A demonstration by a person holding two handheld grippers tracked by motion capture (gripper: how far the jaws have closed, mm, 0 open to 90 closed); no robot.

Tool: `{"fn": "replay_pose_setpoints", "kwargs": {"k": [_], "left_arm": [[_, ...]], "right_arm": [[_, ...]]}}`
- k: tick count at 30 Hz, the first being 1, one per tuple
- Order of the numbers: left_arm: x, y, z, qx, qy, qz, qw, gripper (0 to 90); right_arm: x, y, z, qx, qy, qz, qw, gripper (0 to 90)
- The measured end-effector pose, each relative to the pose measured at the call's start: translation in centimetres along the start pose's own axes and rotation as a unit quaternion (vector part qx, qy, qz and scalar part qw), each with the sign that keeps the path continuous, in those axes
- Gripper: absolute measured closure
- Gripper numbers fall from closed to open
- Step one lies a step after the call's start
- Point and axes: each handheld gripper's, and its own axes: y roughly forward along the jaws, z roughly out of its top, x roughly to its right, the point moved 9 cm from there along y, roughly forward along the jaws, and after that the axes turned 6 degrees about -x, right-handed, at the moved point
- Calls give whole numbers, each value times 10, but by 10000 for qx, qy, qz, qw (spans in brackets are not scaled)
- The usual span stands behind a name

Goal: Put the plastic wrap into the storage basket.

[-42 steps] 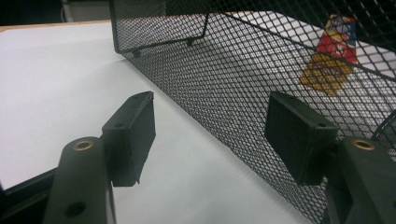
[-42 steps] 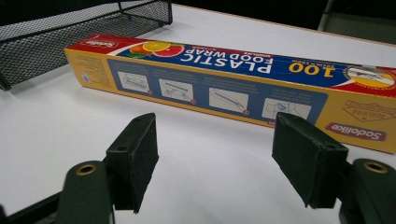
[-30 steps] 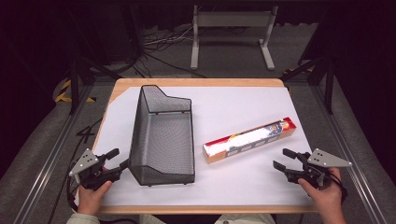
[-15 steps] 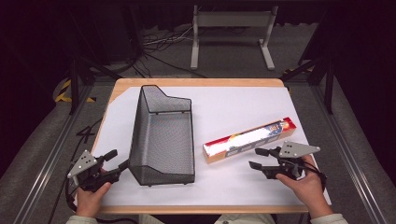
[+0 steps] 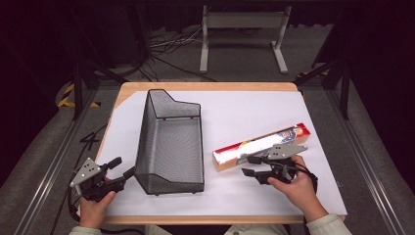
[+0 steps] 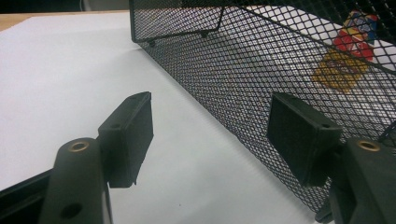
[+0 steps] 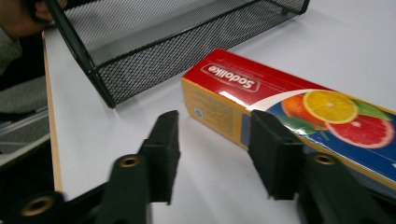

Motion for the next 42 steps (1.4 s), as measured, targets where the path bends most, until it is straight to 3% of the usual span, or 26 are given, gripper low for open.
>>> {"fn": "replay_pose_setpoints", "kwargs": {"k": [4,7,17,23,28,34,42], "left_arm": [[0,1,0,-20,-37,8,10000,325],[-1,1,0,-29,-41,30,10000,326],[-3,2,-2,-50,-85,91,9999,330],[-3,2,-2,-66,-87,84,9999,330],[-2,3,-2,-97,-63,68,9999,330],[0,4,-2,-93,-45,-14,9999,328],[-1,5,-4,-101,-51,-32,9999,328]], "right_arm": [[-5,9,-2,-476,-38,160,9987,791],[-4,20,-2,-731,-65,118,9972,896],[-6,58,-2,-1329,-225,66,9909,900],[-3,72,-2,-1405,-351,-124,9894,900],[-1,76,-2,-1425,-266,-230,9892,900],[19,85,9,-1441,-52,-551,9880,900],[56,95,24,-1454,267,-1041,9835,900]]}}
